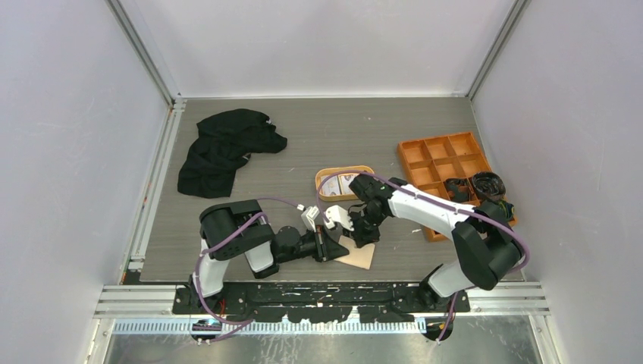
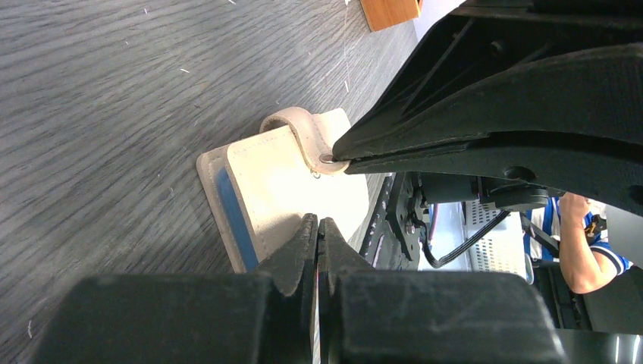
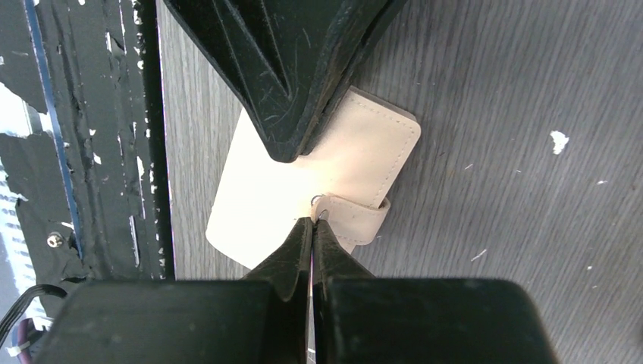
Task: Put the credit cards into the card holder
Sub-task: Close the card holder at the center of the board.
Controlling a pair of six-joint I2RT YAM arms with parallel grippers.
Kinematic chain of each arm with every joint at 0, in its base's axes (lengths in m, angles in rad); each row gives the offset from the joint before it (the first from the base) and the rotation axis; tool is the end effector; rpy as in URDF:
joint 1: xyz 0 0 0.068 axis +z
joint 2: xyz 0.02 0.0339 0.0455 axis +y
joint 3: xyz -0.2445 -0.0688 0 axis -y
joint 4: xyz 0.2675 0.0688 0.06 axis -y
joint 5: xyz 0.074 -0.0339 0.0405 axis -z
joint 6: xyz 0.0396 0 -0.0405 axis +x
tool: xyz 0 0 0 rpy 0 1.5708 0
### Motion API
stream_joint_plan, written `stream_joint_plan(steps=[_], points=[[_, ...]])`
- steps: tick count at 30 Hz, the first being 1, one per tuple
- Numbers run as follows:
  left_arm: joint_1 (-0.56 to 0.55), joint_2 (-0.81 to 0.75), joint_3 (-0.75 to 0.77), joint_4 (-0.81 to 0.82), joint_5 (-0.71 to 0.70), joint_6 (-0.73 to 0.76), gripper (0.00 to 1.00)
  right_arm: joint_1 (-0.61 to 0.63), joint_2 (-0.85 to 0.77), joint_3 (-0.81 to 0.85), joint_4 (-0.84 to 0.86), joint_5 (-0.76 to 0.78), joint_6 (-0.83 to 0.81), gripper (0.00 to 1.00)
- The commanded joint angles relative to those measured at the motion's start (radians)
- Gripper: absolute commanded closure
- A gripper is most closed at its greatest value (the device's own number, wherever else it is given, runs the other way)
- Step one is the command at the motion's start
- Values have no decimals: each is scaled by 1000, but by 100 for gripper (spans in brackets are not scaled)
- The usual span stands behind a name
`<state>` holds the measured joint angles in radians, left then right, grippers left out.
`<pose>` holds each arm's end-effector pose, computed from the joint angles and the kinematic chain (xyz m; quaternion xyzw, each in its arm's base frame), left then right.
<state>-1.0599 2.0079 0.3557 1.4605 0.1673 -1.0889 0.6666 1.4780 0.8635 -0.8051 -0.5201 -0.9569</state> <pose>0.1275 -0.2410 0.0420 0.0420 0.7695 -0.5881 0.2452 0.1975 0.1804 0.1446 -0.7125 0.6491 0.2431 0.1093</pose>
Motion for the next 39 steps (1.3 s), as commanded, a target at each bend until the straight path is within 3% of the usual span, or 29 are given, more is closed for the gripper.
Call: stream_joint_plan(steps=[1,28,39], points=[[6,19,-12,-29,-41,35,100,17,-54,-8,65,24,34,99],[5,17,-14,-29,-40,34,100,121,-78,-41,43,105,-20,99],[5,18,-15,-30,-40,34,100,217,-76,-68,9,201,-64,99]])
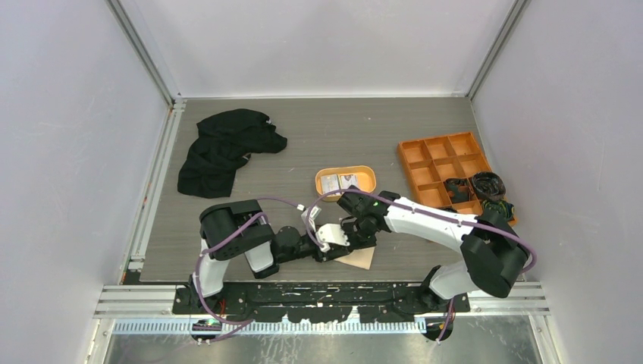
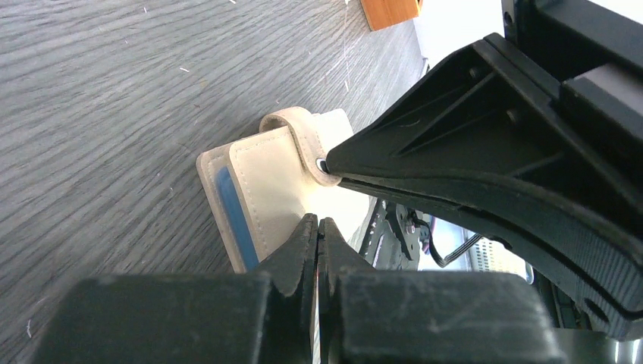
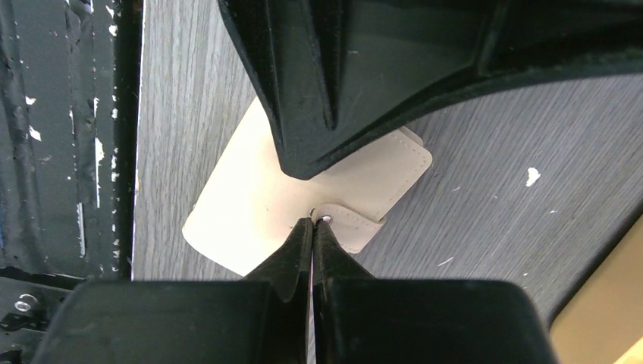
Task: Put the credit cards into the card holder
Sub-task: Close the card holder at the center of the board.
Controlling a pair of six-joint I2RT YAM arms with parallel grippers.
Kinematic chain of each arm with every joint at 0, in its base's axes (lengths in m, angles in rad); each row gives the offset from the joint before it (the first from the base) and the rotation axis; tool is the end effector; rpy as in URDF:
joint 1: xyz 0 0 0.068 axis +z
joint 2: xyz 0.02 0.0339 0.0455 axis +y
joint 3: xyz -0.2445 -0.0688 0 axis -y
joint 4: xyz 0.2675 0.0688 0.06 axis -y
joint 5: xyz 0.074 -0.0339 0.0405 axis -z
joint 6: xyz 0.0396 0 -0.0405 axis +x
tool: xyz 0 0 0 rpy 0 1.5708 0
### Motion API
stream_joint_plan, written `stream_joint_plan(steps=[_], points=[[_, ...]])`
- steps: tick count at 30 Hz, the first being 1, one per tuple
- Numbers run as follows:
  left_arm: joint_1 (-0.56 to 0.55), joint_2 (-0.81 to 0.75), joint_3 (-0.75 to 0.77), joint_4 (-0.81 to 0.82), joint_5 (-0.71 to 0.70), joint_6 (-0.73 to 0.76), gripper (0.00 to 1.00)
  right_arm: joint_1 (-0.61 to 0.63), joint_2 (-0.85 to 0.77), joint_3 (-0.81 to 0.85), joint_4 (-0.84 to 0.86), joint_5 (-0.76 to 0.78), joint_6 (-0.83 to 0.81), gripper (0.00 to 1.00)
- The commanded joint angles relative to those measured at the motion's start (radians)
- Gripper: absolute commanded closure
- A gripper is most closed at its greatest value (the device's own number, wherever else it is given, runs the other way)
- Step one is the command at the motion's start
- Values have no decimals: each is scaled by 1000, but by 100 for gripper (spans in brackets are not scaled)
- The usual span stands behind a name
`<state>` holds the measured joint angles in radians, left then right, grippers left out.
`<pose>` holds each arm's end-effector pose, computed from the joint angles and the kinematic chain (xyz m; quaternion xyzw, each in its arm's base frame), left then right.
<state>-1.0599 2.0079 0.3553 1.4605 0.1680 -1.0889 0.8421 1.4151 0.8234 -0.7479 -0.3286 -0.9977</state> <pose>0.1274 -0.2409 0.0419 0.0422 0.7696 -0.5881 0.2449 0.1657 0.2048 0.1471 -0.7910 0.5787 0.1531 0.1261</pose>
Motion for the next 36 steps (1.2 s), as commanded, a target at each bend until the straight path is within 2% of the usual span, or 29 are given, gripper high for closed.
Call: stream_joint_plan(steps=[1,17,30,31,36], points=[[6,18,-15,-29,-41,34,100,49,-11,-29,-49,18,-25,99],[5,18,-13,-29,-43,35,100,143,57,-28,-122,71,-69,99],[5,11,-14,-29,-38,37,100,181,110,-21,-109,100,-38,99],[6,10,-14,-29,-38,36,100,180,105,-14,-100,98,-10,95],[7,-20,-23,-29,-52,36,98,68,6,60,-90,-2,98,56]])
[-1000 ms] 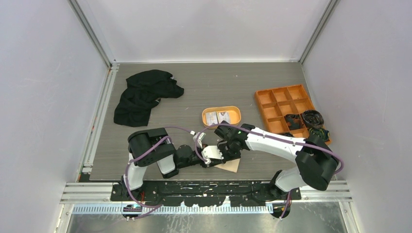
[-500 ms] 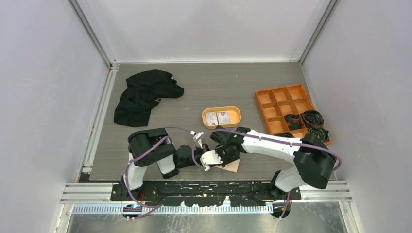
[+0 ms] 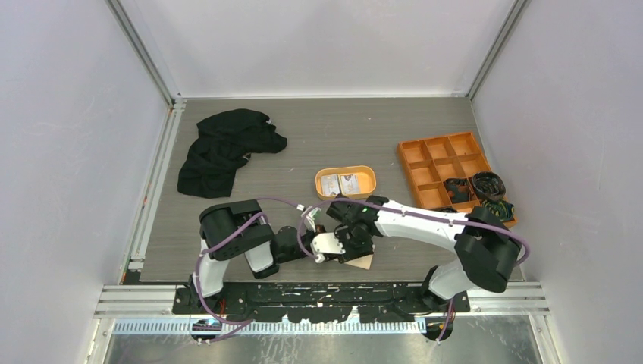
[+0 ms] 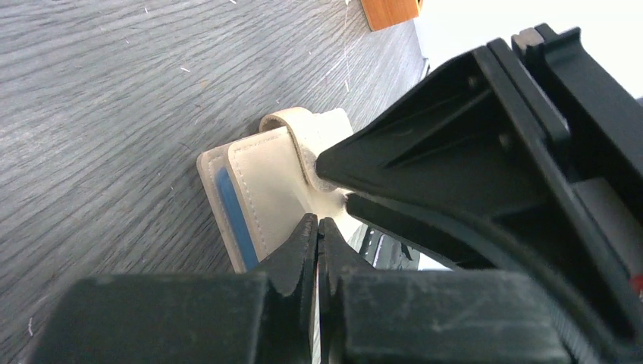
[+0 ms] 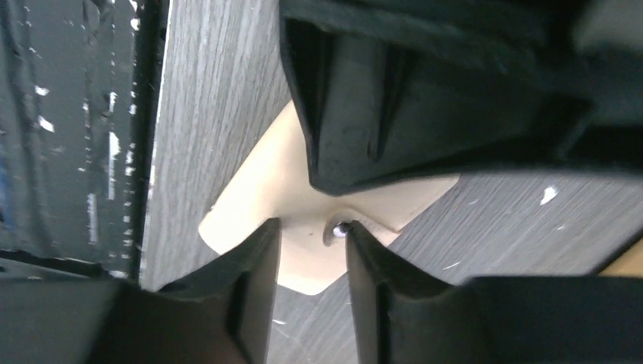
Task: Put the credit cards into the card holder
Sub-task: Close the card holder at the center of the board, then reset both arms
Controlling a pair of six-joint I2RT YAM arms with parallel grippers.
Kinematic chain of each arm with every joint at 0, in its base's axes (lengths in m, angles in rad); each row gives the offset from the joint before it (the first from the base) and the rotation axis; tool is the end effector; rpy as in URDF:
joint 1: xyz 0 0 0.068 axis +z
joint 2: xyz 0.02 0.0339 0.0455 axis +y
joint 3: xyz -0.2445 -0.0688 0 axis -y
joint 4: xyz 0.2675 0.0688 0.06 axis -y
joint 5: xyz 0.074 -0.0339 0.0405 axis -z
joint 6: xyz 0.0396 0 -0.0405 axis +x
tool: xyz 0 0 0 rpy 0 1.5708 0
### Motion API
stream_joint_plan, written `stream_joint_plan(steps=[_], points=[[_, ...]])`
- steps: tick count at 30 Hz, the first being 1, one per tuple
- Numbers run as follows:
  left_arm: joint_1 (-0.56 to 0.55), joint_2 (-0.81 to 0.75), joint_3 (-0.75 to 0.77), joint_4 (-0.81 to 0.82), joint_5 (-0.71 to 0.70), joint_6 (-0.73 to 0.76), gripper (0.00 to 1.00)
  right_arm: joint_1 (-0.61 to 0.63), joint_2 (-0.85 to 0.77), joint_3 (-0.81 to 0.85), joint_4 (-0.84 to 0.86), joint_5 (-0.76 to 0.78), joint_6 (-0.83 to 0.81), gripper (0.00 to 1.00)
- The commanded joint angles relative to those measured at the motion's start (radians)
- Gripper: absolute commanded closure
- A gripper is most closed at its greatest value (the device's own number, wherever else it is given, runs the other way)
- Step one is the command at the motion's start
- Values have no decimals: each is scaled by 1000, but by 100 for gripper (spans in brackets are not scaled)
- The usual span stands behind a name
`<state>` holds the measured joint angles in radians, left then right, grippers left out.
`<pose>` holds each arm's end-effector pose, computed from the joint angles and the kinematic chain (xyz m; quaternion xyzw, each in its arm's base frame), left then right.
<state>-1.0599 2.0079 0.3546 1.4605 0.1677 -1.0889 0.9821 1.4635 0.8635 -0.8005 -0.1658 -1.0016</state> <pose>0.1273 -0.2407 0.0418 0.0421 0.7699 -0.5879 0.2449 0.1432 0.2262 0.1437 -0.8350 0.5374 0.0817 0.0856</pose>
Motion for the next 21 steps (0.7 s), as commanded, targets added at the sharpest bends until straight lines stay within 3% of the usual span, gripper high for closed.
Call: stream_joint_plan(steps=[1,3,8,10,14,18,21], points=[[7,-30,-25,-29,-59,39,96,-105,-75,26,-37,-182,108,49],[10,-63,-32,-29,-70,46,92,-182,-166,42,-47,-232,118,34],[18,-178,-41,-73,-80,87,74,-356,-301,109,-75,-315,198,15],[21,-260,-40,-149,-95,123,68,-430,-350,127,-48,-322,275,2],[19,-511,-26,-491,-143,248,56,-556,-449,149,100,-185,557,1],[16,-854,25,-996,-296,404,47,-595,-594,120,314,172,883,0],[17,-1106,71,-1244,-408,495,24,-597,-608,191,233,131,882,1]])
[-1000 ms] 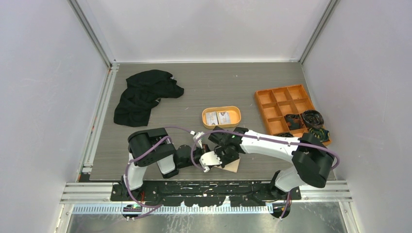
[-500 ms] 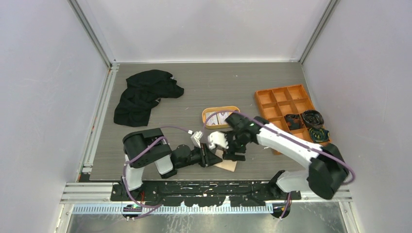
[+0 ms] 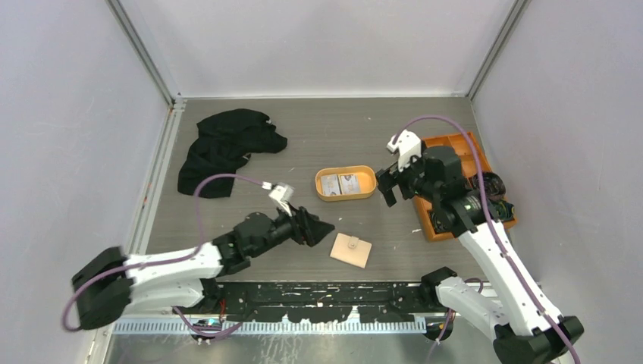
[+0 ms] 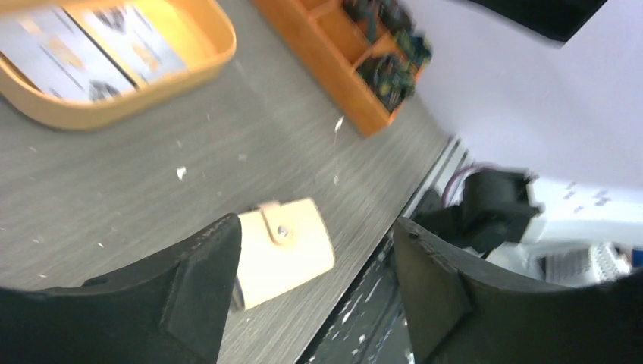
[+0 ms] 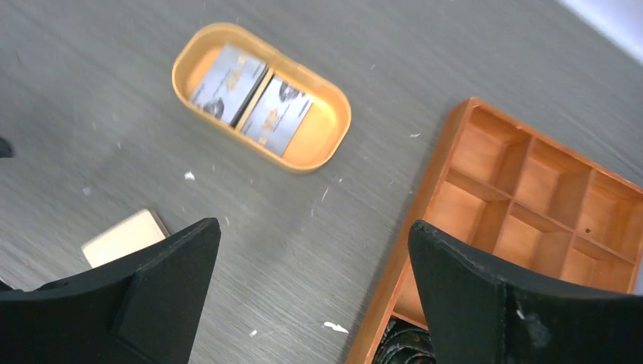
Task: Put the credit cards into the card holder
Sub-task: Reset both arms
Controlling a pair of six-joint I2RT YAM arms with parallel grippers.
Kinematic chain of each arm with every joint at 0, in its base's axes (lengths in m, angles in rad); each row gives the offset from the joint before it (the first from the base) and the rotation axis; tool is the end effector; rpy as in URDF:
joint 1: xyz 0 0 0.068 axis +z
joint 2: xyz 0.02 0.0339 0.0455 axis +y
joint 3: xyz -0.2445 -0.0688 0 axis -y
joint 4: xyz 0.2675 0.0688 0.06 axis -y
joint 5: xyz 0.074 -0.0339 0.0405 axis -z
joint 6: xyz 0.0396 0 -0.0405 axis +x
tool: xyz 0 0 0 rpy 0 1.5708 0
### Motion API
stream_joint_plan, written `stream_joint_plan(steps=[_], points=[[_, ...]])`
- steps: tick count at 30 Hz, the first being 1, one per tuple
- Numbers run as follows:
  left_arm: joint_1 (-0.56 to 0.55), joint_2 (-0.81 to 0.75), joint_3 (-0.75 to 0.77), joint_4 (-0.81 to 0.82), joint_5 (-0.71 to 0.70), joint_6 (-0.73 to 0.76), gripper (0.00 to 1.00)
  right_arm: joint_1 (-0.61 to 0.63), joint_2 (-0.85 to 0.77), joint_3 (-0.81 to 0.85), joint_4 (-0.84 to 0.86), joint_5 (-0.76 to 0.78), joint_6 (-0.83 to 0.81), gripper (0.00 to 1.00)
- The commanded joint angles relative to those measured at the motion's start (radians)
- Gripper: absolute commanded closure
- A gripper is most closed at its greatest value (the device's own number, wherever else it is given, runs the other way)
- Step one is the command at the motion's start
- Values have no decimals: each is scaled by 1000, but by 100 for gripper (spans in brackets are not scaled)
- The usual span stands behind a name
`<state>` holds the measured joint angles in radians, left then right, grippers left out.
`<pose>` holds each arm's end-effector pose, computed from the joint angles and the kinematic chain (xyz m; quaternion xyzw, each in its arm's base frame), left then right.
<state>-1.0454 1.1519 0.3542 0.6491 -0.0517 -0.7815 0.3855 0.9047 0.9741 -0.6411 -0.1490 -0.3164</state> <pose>0.1335 -0.2262 0.1705 0.0829 0.7530 -0.5045 0.4142 0.2079 0.0907 0.3229 -0.3344 0.8098 0.0818 0.4752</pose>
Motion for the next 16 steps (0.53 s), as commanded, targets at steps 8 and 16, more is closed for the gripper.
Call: stream_joint_plan(steps=[8,16], points=[[11,-631,88,-671,-263,265,0,2,-37,250,6,190,422,0],[10,-708,150,-819,-249,271,0,1,-35,282,-25,163,431,1]])
